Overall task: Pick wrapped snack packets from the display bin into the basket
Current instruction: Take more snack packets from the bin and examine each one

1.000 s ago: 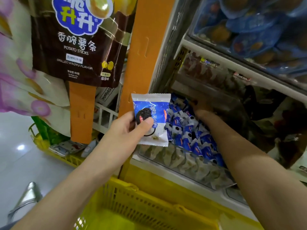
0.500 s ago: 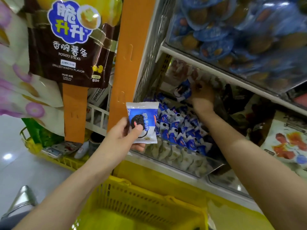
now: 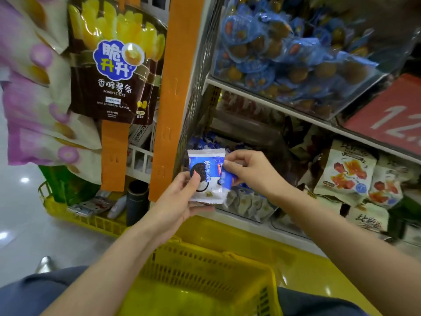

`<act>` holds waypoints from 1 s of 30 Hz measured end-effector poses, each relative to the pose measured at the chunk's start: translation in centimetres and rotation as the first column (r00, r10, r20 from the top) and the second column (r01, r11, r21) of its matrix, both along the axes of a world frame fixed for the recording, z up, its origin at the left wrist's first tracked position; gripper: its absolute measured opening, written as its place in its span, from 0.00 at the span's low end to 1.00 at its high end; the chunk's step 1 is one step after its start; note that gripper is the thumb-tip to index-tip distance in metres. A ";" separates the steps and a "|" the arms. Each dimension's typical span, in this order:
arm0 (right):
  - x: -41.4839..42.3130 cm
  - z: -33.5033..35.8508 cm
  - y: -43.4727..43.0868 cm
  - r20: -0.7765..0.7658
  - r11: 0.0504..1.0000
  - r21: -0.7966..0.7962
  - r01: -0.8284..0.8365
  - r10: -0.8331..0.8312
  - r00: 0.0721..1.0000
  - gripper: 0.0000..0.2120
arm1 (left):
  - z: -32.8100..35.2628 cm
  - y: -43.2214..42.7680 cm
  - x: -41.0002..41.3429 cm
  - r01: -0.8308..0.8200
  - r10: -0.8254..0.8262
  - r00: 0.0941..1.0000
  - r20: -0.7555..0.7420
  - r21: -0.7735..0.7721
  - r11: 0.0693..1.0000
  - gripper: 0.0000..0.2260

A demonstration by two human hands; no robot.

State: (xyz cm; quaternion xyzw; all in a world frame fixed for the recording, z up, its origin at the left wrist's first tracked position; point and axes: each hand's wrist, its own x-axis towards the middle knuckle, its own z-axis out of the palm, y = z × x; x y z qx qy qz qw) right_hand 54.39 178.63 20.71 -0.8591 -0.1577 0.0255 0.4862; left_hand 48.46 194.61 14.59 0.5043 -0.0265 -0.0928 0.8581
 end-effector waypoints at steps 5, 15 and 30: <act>-2.8 0.2 1.1 -0.101 0.985 0.167 0.045 -0.029 0.994 0.09 | 0.0 0.7 -0.1 0.084 -0.087 0.996 -0.026 -0.109 0.990 0.18; -3.8 -0.8 1.7 0.036 0.998 -0.056 -0.008 0.010 0.999 0.03 | -0.5 0.8 -0.1 0.023 -0.023 1.000 0.021 -0.022 0.999 0.26; 9.1 -0.4 -1.2 0.050 0.858 0.089 0.505 -0.510 0.859 0.14 | 0.2 1.8 2.4 -0.306 0.286 0.950 0.125 0.194 0.932 0.09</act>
